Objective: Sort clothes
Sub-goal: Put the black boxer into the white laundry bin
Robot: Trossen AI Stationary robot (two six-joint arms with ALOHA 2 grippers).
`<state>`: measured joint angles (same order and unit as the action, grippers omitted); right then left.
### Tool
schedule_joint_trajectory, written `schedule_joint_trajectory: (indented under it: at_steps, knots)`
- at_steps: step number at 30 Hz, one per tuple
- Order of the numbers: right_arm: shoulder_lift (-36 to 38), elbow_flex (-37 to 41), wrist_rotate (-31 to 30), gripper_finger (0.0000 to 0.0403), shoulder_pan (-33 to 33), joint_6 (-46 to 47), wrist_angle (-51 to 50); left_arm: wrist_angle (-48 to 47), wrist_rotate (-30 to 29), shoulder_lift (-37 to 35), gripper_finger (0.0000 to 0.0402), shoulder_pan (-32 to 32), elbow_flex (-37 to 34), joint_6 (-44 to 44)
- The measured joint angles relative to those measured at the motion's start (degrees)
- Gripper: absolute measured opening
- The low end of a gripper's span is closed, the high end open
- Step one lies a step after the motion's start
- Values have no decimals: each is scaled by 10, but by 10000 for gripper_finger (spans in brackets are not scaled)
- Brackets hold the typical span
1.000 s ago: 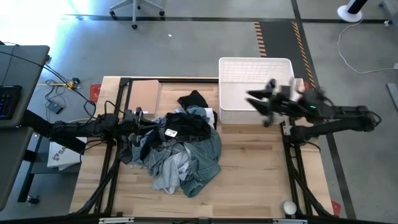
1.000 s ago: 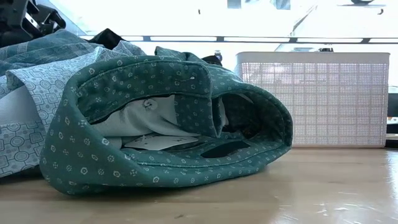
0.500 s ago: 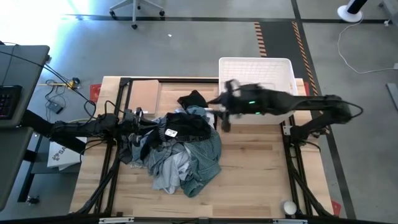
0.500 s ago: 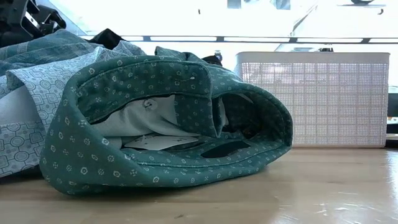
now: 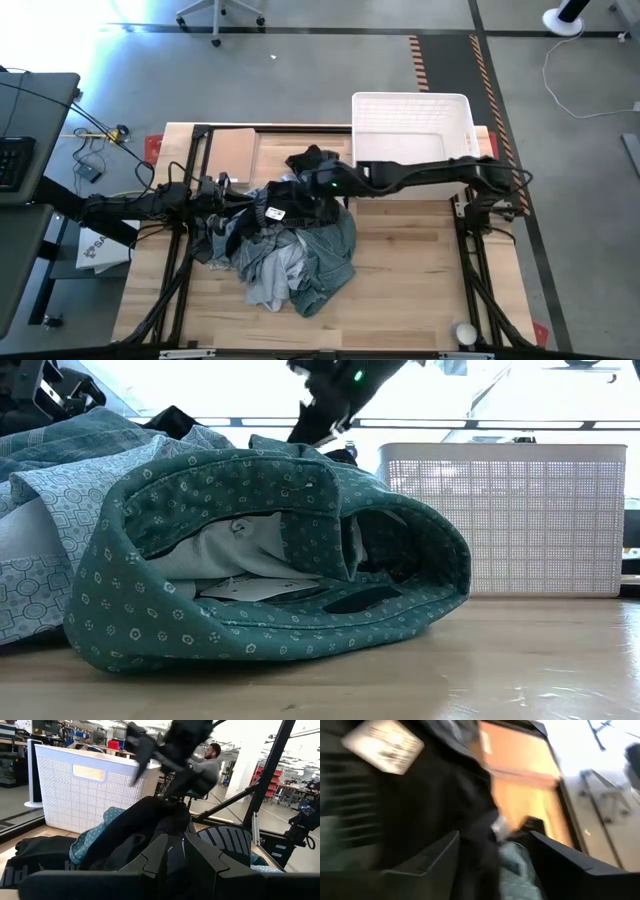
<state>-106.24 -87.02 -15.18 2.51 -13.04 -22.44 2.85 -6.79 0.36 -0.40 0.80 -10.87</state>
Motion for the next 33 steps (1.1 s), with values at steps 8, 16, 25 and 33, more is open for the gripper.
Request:
schedule_joint_trajectory:
  at_steps: [8, 16, 25, 33]
  knots:
    - [-91, -37, 212, 229, 31, 70, -88, -1, 3, 0, 62, 0, 0, -92]
    - [-120, -37, 212, 39, -2, 49, -57, 11, 12, 0, 62, 0, 0, -211]
    - [42, -42, 54, 24, -55, -12, -43, 55, -11, 0, 62, -23, 0, -231]
    - [191, -41, -8, 11, -56, -54, -30, 101, 26, 0, 62, -73, 0, -215]
